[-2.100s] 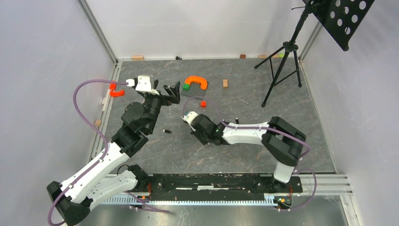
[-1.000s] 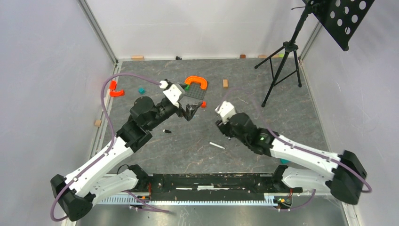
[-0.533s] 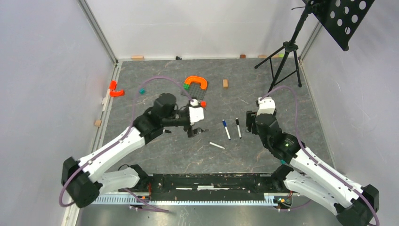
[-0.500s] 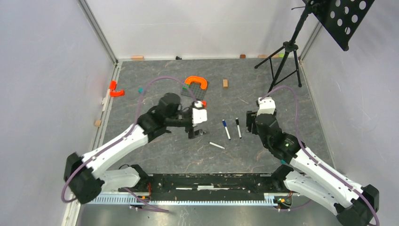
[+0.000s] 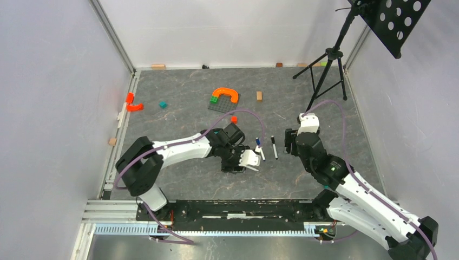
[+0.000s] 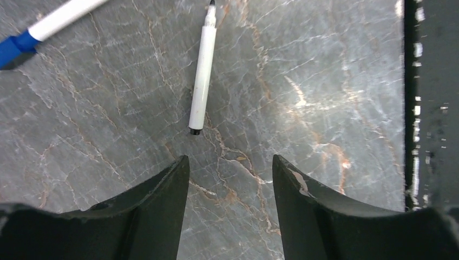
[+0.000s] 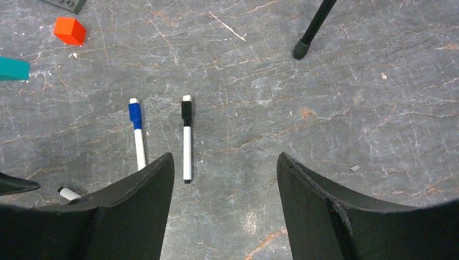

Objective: Insert the pens into the pen caps

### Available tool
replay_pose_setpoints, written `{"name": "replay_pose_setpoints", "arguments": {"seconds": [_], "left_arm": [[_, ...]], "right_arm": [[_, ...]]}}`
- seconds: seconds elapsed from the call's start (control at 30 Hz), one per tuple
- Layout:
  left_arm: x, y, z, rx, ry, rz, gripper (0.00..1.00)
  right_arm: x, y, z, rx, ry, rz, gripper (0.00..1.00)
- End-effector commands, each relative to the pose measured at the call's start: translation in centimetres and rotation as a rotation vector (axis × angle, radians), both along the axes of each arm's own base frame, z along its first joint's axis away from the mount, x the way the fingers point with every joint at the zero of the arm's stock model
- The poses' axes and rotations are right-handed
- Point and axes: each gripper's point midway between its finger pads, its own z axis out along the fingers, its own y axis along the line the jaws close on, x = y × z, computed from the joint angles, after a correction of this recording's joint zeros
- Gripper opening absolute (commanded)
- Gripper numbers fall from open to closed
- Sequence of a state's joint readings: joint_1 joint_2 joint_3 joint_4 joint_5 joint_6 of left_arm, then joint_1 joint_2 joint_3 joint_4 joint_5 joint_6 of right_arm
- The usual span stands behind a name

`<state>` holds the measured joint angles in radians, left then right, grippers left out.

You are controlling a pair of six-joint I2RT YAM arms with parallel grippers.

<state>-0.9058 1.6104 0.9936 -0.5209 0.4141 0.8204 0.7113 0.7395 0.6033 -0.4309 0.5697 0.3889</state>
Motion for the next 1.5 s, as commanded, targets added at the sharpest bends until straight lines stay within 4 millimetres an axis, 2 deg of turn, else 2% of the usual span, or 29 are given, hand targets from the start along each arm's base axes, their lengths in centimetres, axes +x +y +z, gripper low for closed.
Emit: {"name": "replay_pose_setpoints", "arguments": {"seconds": [0.0,0.27,0.63,0.9,1.1,1.2,1.37,1.47], "left_arm": [[1.8,-0.7,-0.6,0.039,-0.087,-0.036,0.64],[2.9,-2.4,-1.7,0.001,-0.093,-0.003,0.59],[2.9,-3.4,-2.6,-0.015,-0.062,0.006,0.54],[1.9,-2.2,-4.4,0.063,-0.015,-0.019,0.44],[1.1,-1.1,-6.0,0.144,-0.012,-0.064,0.29],[0.8,-1.0,-6.2,0.150,-0.032,-0.079,0.28],[0.4,-0.4,-7.0,0.209,-0.094,-0.116,0.35],[0.3,0.1,-7.3,0.253,-0.110,-0.132,0.29]], "right_arm": [[-0.3,-0.4,0.5,0.022,-0.020,-0.012,0.73],[-0.9,-1.2,0.8,0.029,-0.040,-0.024,0.73],[-1.5,-3.3,3.1,0.063,-0.122,-0.101,0.73],[-1.7,-3.4,4.2,0.078,-0.134,-0.097,0.73],[-1.9,-3.5,4.4,0.085,-0.139,-0.099,0.73],[-2.0,-3.7,4.5,0.087,-0.142,-0.101,0.73],[-2.3,-3.9,4.7,0.090,-0.144,-0.101,0.73],[-2.4,-4.0,4.7,0.094,-0.148,-0.101,0.73]]}}
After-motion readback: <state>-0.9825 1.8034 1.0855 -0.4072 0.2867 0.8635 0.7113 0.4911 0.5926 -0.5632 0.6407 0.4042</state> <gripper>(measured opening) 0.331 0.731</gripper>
